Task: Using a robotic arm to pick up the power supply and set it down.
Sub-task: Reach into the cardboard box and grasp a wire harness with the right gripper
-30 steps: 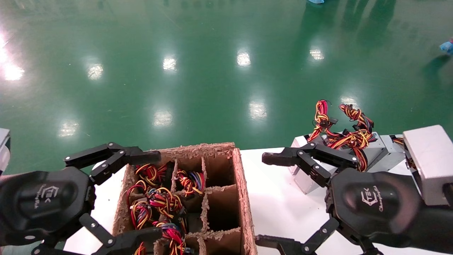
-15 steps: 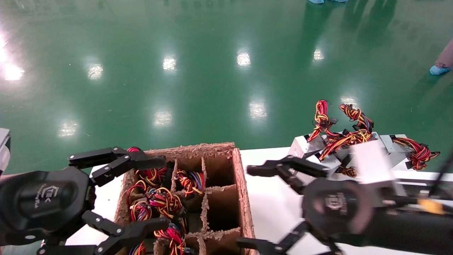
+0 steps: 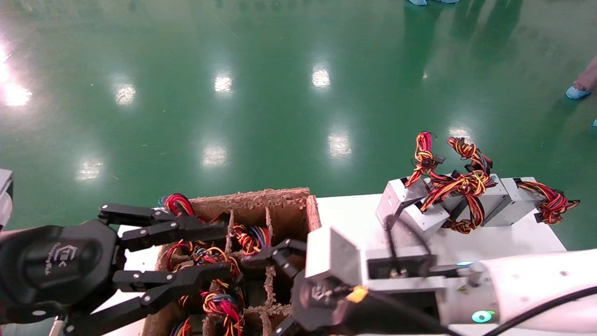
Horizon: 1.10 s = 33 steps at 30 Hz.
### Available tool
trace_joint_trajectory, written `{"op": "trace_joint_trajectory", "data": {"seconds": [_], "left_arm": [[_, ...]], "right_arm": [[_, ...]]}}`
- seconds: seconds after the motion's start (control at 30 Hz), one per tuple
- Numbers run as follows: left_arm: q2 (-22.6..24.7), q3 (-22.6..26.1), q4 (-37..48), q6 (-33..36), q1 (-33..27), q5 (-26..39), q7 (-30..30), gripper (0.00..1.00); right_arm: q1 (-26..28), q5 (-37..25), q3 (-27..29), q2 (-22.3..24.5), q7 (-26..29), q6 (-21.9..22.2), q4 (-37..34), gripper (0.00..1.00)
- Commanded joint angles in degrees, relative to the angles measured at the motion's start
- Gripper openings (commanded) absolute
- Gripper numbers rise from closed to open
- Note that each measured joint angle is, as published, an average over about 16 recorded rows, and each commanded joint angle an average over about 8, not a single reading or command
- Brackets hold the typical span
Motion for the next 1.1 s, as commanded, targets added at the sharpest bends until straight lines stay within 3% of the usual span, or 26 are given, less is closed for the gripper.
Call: {"op": "trace_joint_trajectory", "data": {"seconds": [0.03,0.17,0.23,1.1], "left_arm": [[0.00,0.00,0.00,0.00,0.00,0.00,0.00,0.00],[0.00,0.00,0.00,0.00,0.00,0.00,0.00,0.00],[0.00,0.00,0.00,0.00,0.00,0.00,0.00,0.00],[0.00,0.00,0.00,0.00,0.00,0.00,0.00,0.00]], "right_arm": [[0.37,-1.71,-1.21,-1.38,0.61,0.55,0.09,0.58],[0.42,-3.91,-2.69,-3.06,1.56,1.57,0.27,0.11],[0.38,-4.98,-3.33,-3.78,1.93,2.15,0.36,0.01],[-0.17,-10.44,-5.90,-6.18,3.15,5.24,0.43,0.00]]}}
